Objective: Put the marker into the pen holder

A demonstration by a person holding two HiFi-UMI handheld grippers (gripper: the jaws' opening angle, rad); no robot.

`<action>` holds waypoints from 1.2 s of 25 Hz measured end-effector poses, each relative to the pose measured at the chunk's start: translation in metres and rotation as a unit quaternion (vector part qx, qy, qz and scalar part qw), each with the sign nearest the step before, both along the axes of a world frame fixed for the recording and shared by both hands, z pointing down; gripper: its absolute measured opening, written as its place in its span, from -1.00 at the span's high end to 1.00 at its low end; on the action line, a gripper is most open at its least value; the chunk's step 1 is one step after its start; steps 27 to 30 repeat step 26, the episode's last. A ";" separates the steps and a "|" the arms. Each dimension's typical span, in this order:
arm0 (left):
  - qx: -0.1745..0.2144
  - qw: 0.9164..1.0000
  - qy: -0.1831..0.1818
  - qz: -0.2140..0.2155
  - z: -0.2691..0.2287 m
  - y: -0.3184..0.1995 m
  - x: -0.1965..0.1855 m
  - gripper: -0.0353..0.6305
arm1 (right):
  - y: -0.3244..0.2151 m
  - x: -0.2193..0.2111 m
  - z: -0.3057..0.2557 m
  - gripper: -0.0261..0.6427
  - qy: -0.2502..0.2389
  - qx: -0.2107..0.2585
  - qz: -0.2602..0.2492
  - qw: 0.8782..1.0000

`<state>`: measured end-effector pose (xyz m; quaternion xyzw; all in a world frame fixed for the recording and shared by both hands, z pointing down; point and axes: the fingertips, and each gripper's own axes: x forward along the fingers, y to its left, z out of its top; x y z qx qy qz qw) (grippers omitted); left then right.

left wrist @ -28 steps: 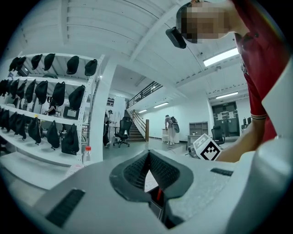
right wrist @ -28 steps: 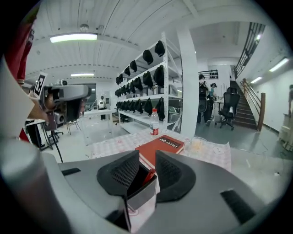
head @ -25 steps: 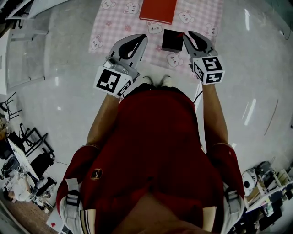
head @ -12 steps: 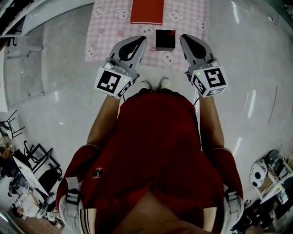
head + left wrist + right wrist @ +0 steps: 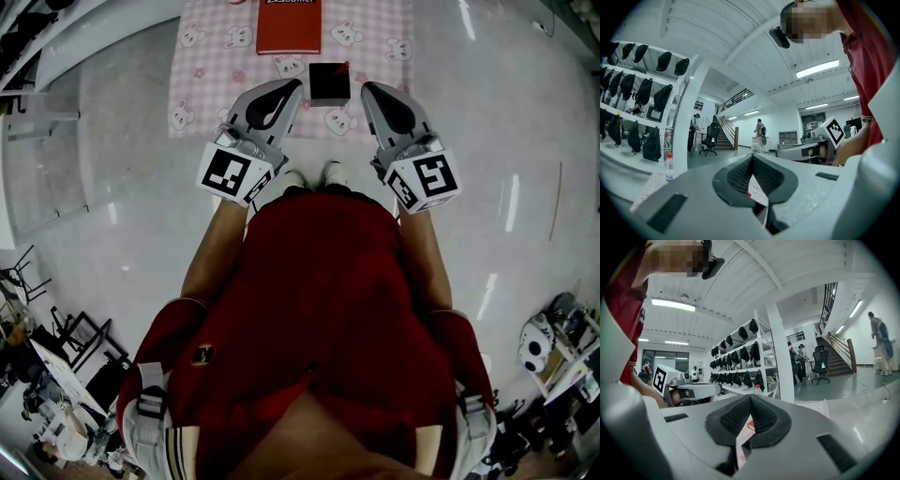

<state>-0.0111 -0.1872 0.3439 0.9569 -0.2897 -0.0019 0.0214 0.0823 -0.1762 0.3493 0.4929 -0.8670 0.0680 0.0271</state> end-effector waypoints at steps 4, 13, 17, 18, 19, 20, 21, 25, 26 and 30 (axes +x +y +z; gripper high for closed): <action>0.001 1.000 0.002 0.001 -0.003 -0.001 0.000 0.88 | 0.000 0.002 -0.002 0.93 -0.003 0.001 0.005 1.000; 0.001 1.000 0.000 -0.003 -0.002 -0.003 -0.003 0.88 | -0.003 0.004 0.000 0.93 0.009 0.003 0.009 1.000; -0.001 1.000 -0.001 -0.002 -0.004 -0.005 -0.003 0.88 | -0.005 0.006 -0.001 0.93 0.009 0.000 0.014 1.000; -0.001 1.000 -0.002 -0.002 -0.003 -0.005 -0.003 0.88 | -0.005 0.006 0.000 0.93 0.009 0.000 0.015 1.000; -0.001 1.000 -0.003 -0.001 -0.003 -0.006 -0.003 0.88 | -0.005 0.006 0.001 0.93 0.009 -0.001 0.015 1.000; -0.002 1.000 -0.003 -0.001 -0.002 -0.007 -0.002 0.88 | -0.006 0.006 0.001 0.93 0.010 -0.002 0.014 1.000; -0.002 1.000 -0.004 0.000 -0.001 -0.007 -0.001 0.88 | -0.006 0.007 0.002 0.93 0.010 -0.003 0.014 1.000; -0.002 1.000 -0.008 0.003 0.002 -0.010 0.003 0.88 | -0.008 0.009 0.006 0.93 0.013 -0.007 0.017 1.000; -0.002 1.000 -0.009 0.004 0.002 -0.011 0.004 0.88 | -0.009 0.009 0.007 0.93 0.014 -0.008 0.018 1.000; -0.002 1.000 -0.009 0.004 0.002 -0.011 0.004 0.88 | -0.009 0.009 0.007 0.93 0.014 -0.008 0.018 1.000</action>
